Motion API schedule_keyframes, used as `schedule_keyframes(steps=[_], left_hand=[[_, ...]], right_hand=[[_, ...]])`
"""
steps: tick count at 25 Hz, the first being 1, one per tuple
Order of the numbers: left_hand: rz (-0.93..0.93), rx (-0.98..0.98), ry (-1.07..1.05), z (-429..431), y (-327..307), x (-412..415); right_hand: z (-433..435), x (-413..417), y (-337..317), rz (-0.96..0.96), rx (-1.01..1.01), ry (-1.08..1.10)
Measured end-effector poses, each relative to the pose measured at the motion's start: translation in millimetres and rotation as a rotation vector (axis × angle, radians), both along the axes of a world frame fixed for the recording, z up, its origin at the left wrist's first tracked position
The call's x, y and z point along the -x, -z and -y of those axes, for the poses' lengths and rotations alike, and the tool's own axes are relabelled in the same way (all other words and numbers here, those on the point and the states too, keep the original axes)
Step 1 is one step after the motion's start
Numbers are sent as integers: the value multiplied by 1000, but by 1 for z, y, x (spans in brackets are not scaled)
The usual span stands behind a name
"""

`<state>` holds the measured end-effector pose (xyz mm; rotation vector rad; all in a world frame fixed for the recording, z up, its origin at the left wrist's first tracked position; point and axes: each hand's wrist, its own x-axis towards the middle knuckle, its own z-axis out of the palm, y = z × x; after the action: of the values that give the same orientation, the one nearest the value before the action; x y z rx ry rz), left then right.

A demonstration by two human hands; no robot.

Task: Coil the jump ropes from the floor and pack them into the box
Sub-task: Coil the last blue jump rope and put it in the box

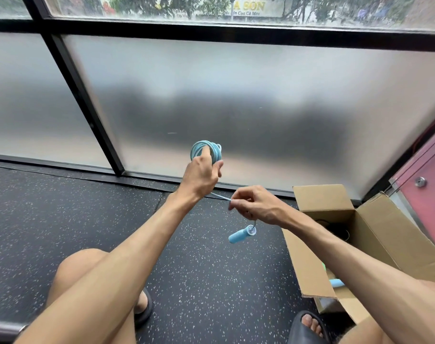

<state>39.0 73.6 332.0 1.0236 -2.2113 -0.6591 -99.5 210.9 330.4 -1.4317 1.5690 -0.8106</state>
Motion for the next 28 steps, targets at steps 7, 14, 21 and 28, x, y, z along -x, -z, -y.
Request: schedule_keyframes(steps=[7, 14, 21, 28], left_hand=[[74, -753, 410, -20, -12, -1], [-299, -1127, 598, -34, -26, 2], [-614, -1393, 561, -42, -19, 26], [-668, -1488, 526, -71, -1, 71]], right_hand=[[1, 28, -14, -32, 248, 220], [-3, 42, -7, -16, 319, 321], [-16, 30, -6, 447, 97, 345], [-63, 69, -11, 604, -71, 377]])
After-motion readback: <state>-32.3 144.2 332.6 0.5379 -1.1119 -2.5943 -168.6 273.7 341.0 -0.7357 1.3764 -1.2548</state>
